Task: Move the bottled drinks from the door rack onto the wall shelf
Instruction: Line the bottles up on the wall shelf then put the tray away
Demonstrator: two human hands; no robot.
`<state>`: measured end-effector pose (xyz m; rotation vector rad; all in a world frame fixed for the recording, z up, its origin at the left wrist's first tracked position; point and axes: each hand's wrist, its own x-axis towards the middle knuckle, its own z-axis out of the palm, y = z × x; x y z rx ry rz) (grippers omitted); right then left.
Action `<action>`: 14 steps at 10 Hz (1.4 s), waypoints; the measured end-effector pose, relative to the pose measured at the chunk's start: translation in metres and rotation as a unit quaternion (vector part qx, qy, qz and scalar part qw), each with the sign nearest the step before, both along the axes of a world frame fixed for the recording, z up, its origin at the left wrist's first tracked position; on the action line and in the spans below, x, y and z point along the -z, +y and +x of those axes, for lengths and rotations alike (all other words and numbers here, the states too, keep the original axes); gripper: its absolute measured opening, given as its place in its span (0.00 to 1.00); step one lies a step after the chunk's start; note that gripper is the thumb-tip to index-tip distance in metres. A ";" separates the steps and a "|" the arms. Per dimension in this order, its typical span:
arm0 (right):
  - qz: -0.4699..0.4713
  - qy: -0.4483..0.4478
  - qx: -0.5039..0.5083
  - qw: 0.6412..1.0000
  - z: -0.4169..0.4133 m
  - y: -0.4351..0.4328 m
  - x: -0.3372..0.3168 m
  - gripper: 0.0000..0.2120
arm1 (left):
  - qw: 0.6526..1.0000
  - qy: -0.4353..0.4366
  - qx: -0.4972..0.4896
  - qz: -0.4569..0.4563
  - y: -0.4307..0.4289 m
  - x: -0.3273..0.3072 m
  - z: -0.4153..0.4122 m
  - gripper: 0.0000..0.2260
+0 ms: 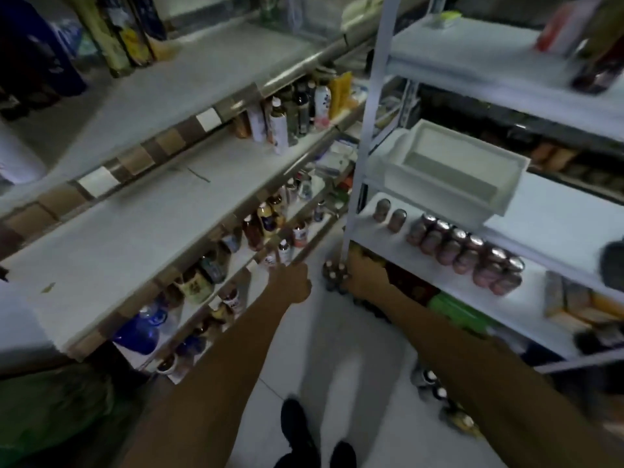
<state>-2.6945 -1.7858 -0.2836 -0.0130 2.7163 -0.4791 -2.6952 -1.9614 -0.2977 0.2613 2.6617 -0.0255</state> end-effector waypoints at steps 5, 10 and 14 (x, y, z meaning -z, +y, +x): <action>0.023 -0.121 0.043 0.991 -0.044 0.042 0.095 0.22 | 0.993 -0.111 0.042 0.020 0.021 0.063 -0.075 0.20; -0.029 -0.167 0.078 0.983 -0.137 0.083 0.185 0.18 | 0.971 -0.224 -0.016 0.077 0.067 0.167 -0.166 0.28; -0.065 -0.198 0.089 0.974 -0.199 0.090 0.297 0.25 | 0.970 -0.223 -0.049 0.086 0.063 0.282 -0.229 0.23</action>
